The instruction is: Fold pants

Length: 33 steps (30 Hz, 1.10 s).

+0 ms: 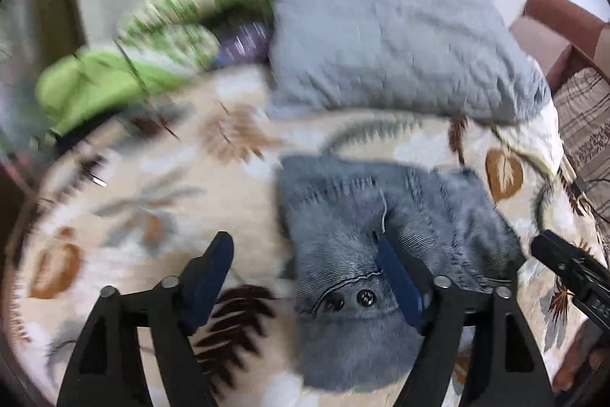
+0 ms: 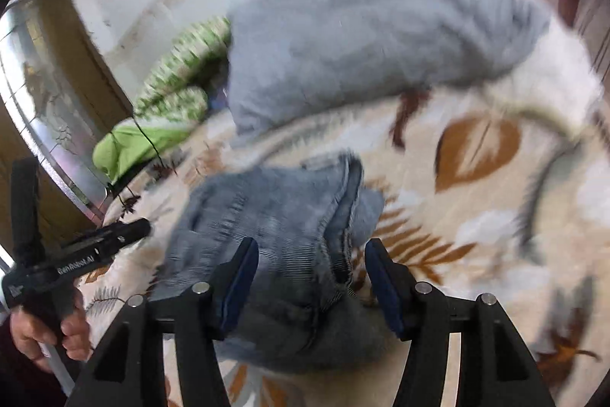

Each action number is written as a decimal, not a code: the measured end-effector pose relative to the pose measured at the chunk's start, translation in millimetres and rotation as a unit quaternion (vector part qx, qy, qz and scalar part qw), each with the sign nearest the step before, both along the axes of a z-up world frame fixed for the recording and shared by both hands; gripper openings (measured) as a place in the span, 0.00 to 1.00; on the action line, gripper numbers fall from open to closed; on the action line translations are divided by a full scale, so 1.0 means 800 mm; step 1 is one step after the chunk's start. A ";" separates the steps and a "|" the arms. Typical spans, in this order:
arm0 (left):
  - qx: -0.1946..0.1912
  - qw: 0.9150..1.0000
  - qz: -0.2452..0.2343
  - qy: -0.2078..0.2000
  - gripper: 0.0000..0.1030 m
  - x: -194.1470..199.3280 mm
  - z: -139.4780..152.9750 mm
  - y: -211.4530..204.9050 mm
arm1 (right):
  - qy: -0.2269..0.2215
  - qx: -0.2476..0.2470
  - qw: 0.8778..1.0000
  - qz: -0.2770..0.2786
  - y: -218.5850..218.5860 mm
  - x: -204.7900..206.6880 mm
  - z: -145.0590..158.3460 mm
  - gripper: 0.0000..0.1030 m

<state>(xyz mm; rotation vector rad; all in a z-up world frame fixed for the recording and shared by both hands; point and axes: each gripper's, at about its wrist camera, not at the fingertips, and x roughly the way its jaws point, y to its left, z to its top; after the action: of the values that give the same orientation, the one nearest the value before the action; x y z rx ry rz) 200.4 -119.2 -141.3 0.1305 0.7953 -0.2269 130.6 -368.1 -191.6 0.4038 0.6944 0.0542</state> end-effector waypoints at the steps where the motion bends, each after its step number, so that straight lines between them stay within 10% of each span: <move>1: 0.006 1.000 0.006 -0.016 0.79 -0.015 0.013 0.004 | -0.016 -0.015 1.000 -0.005 0.006 -0.013 0.015 0.61; 14: 0.034 0.984 0.042 -0.167 0.98 -0.168 0.137 0.053 | -0.135 -0.105 0.985 -0.028 0.091 -0.173 0.127 0.67; 33: 0.010 0.976 0.067 -0.207 1.00 -0.241 0.195 0.102 | -0.176 -0.145 0.973 -0.023 0.147 -0.231 0.194 0.73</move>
<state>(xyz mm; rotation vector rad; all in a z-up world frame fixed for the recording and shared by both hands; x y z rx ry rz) 7.8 -37.5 14.6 0.1373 0.3899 -0.0591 -53.9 -250.7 -36.6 0.1229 0.3351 -0.0205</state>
